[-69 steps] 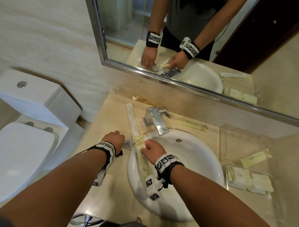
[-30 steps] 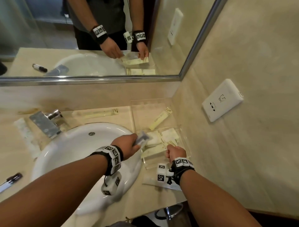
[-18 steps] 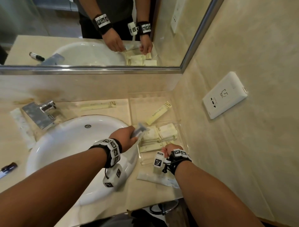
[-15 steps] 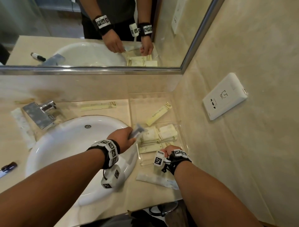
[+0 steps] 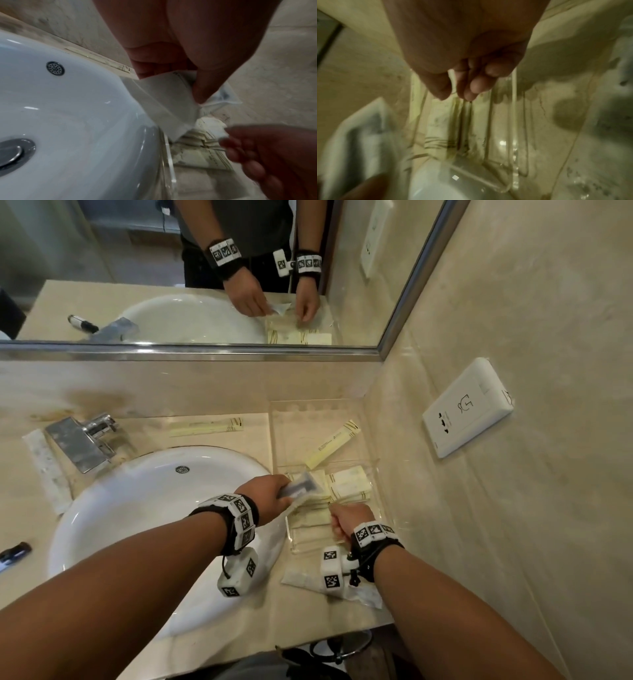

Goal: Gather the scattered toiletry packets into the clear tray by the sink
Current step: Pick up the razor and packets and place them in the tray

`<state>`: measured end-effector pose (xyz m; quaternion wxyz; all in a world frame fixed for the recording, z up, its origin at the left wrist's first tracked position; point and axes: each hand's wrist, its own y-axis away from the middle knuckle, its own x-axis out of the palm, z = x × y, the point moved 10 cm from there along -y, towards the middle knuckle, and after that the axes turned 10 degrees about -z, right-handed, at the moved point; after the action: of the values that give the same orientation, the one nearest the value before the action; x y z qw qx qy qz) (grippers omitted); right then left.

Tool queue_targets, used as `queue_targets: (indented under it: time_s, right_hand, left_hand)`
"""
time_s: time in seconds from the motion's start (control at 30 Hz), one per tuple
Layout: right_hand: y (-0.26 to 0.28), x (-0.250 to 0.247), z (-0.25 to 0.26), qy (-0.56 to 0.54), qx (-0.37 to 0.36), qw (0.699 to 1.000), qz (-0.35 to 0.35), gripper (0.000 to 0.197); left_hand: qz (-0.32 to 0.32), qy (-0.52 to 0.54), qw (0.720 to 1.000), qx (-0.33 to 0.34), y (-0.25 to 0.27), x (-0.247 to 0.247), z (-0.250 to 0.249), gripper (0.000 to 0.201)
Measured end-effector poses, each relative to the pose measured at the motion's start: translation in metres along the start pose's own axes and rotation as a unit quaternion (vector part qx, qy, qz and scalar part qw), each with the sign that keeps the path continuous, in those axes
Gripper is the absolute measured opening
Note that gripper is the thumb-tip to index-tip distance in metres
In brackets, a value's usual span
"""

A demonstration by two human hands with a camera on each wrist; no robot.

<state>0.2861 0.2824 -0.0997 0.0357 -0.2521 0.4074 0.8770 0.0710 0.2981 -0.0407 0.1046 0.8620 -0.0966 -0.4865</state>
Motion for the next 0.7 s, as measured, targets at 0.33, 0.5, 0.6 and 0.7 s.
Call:
queue_targets:
  time_s: [0.33,0.5,0.6,0.7]
  right_hand:
    - [0.020,0.004,0.033,-0.229,-0.046,0.969,0.086,0.030]
    - [0.023,-0.004,0.034,-0.020,-0.189,0.978,0.083,0.018]
    - [0.021,-0.007,0.020,-0.010,-0.163,0.982,0.098,0.017]
    - [0.020,-0.008,0.001,-0.030,-0.114,0.986,0.115,0.016]
  left_hand:
    - [0.083,-0.039,0.995,0.049,-0.008,0.022,-0.036,0.014]
    - [0.112,-0.076,0.989,0.062,-0.008,0.033,-0.046,0.026]
    - [0.061,-0.135,0.986,0.082,-0.014,0.028,-0.053,0.033]
    - [0.026,-0.147,0.982,0.114,-0.017,0.026,-0.065,0.029]
